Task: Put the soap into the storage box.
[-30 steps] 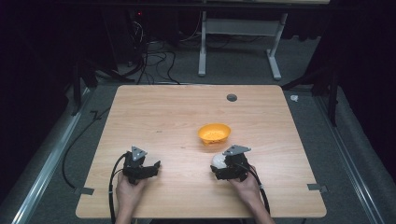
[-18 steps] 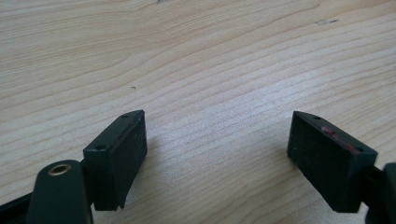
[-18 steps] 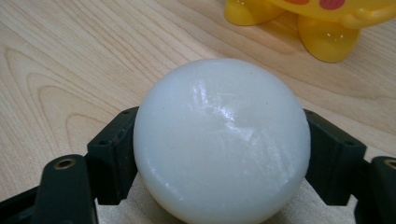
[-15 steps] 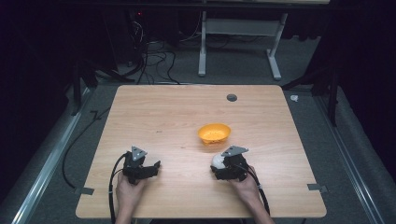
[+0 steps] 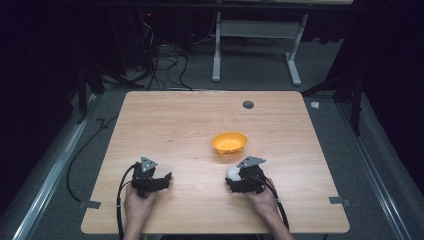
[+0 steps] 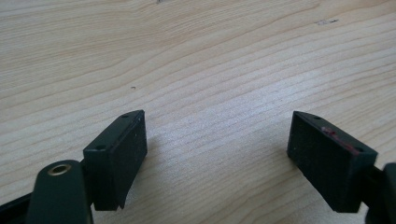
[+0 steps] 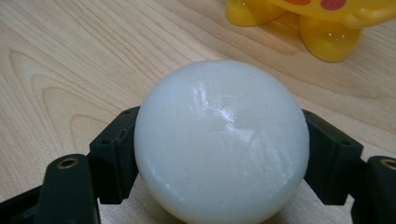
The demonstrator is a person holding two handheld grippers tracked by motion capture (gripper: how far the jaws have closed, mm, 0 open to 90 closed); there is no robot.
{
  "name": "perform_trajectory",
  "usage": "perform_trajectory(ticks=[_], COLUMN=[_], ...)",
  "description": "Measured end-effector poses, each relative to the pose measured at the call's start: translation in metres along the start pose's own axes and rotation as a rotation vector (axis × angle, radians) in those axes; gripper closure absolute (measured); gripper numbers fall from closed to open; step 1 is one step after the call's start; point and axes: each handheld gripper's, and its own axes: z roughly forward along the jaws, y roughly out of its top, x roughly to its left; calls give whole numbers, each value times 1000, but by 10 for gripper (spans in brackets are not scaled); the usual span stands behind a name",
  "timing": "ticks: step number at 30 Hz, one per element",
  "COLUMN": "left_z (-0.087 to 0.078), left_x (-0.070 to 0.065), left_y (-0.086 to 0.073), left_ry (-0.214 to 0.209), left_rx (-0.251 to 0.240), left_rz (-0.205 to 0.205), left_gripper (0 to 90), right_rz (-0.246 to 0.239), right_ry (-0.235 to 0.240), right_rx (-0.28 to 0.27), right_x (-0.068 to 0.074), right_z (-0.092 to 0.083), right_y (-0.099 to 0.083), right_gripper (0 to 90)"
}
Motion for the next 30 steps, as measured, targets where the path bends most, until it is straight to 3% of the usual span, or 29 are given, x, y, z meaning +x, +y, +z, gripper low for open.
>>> perform_trajectory(ticks=[30], left_z=[0], left_x=[0], left_y=[0], left_ry=[-1], left_rx=[0], left_rz=[-1], left_gripper=[204], right_rz=[29], right_ry=[28], right_rx=[-65], right_x=[-12], right_z=[-23], right_y=[17], right_gripper=[249])
